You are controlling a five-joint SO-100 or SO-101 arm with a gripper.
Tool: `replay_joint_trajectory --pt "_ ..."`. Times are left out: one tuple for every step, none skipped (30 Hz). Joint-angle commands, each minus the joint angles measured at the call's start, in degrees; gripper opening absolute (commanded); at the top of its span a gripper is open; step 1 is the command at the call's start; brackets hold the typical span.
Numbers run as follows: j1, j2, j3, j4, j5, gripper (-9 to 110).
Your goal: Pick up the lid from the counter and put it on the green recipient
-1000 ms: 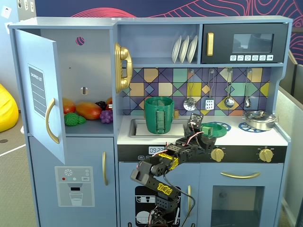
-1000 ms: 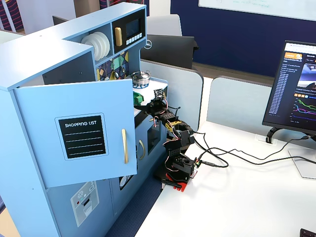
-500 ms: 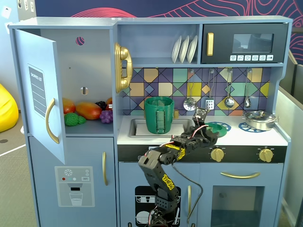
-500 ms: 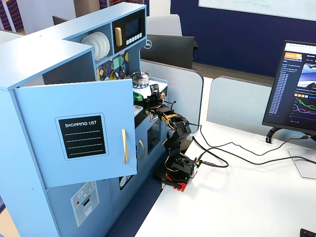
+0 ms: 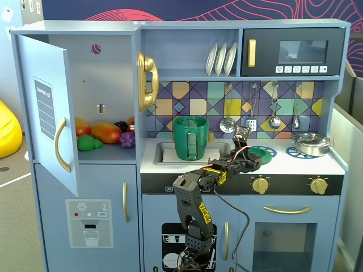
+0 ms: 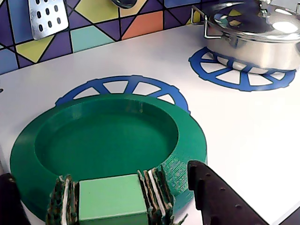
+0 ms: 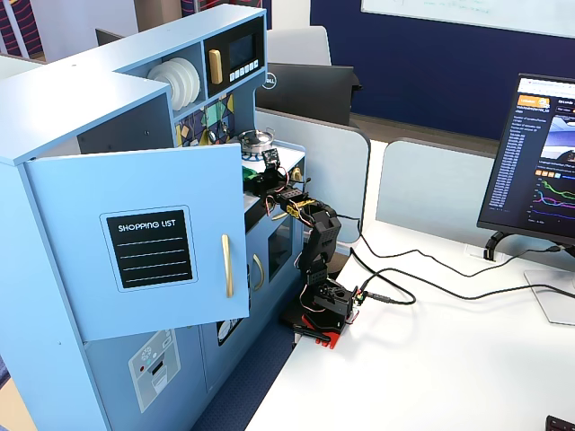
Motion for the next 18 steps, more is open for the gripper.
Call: replay_joint_trajectory --pt "-1.05 0.0 -4.83 -2.2 -0.88 31" --pt "-1.32 0.0 -4.83 -2.11 -1.05 25" --pt "-1.58 -0.09 -4.66 -2.11 -1.67 19" --pt "-1.85 -0.18 -4.48 -2.11 -1.93 12" --pt "-2.11 -0.18 -4.31 -2.11 -2.2 6" --pt "-2.46 0.0 -3.87 -2.11 -2.55 0" --pt "-2.64 0.18 -3.43 -2.64 -2.02 0" --pt "-2.72 0.44 -3.08 -3.08 -1.76 0" --pt "-2.81 0.7 -2.55 -3.6 -1.67 0" --pt "-2.81 0.97 -1.93 -4.22 -1.58 0" --pt "-2.81 1.32 -1.32 -4.66 -1.58 0" --pt "-2.81 1.67 -0.7 -5.01 -1.76 0" --pt "-2.72 2.02 -0.26 -5.27 -1.85 0" --pt "-2.64 2.46 0.09 -5.54 -1.93 0" --pt "-2.46 2.81 0.18 -5.8 -1.85 0" --pt "-2.37 3.25 0.0 -5.8 -1.85 0" --pt "-2.37 3.69 -0.53 -5.89 -1.58 0" --pt "-2.37 4.13 -1.32 -5.8 -1.32 0"
